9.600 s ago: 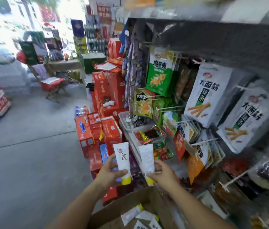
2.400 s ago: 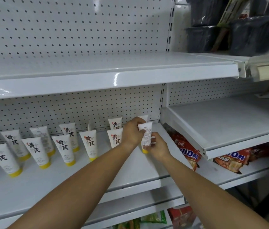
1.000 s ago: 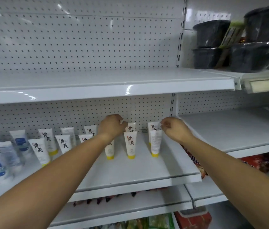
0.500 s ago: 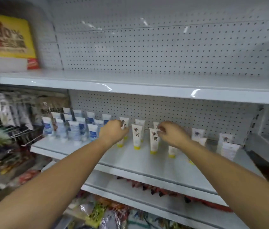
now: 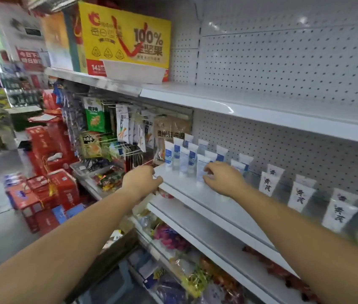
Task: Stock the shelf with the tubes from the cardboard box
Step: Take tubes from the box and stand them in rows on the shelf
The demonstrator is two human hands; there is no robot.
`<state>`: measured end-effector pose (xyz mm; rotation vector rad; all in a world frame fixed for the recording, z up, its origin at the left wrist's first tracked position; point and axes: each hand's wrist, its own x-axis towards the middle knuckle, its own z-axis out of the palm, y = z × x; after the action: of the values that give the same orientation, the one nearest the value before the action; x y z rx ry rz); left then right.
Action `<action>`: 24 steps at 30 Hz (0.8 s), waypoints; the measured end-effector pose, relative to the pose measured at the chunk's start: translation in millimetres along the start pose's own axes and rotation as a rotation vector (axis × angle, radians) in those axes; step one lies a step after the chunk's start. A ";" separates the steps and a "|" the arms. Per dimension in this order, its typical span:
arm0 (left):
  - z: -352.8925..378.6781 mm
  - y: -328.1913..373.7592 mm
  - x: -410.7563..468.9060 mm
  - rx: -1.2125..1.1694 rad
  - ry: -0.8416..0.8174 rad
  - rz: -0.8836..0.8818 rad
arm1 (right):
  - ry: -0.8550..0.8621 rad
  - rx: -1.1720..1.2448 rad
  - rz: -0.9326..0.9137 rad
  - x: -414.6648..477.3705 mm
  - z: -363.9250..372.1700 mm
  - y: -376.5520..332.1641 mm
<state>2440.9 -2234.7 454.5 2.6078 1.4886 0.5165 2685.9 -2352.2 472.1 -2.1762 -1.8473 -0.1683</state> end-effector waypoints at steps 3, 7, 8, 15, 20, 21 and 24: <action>-2.7 -58.6 2.3 0.020 0.005 -0.060 | -0.022 -0.015 -0.070 38.5 26.8 -47.3; -3.5 -126.8 5.5 0.095 -0.001 -0.096 | -0.047 -0.049 -0.203 81.9 61.3 -105.7; -2.9 -141.9 5.3 0.113 -0.004 -0.112 | -0.039 -0.049 -0.231 90.9 68.9 -119.0; 2.4 -232.4 0.1 0.144 0.013 -0.190 | -0.102 0.005 -0.365 147.6 124.7 -190.2; 14.1 -277.8 5.6 0.173 0.016 -0.240 | -0.139 0.029 -0.438 183.9 155.1 -226.6; 17.7 -286.6 7.9 0.172 0.008 -0.258 | -0.144 0.037 -0.448 192.3 163.6 -232.5; 26.6 -308.4 16.5 0.189 -0.002 -0.287 | -0.149 0.052 -0.477 217.0 188.0 -246.0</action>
<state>2205.1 -2058.3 357.6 2.4556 1.9555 0.3577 2465.4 -2057.8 384.6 -1.7185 -2.4002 -0.0524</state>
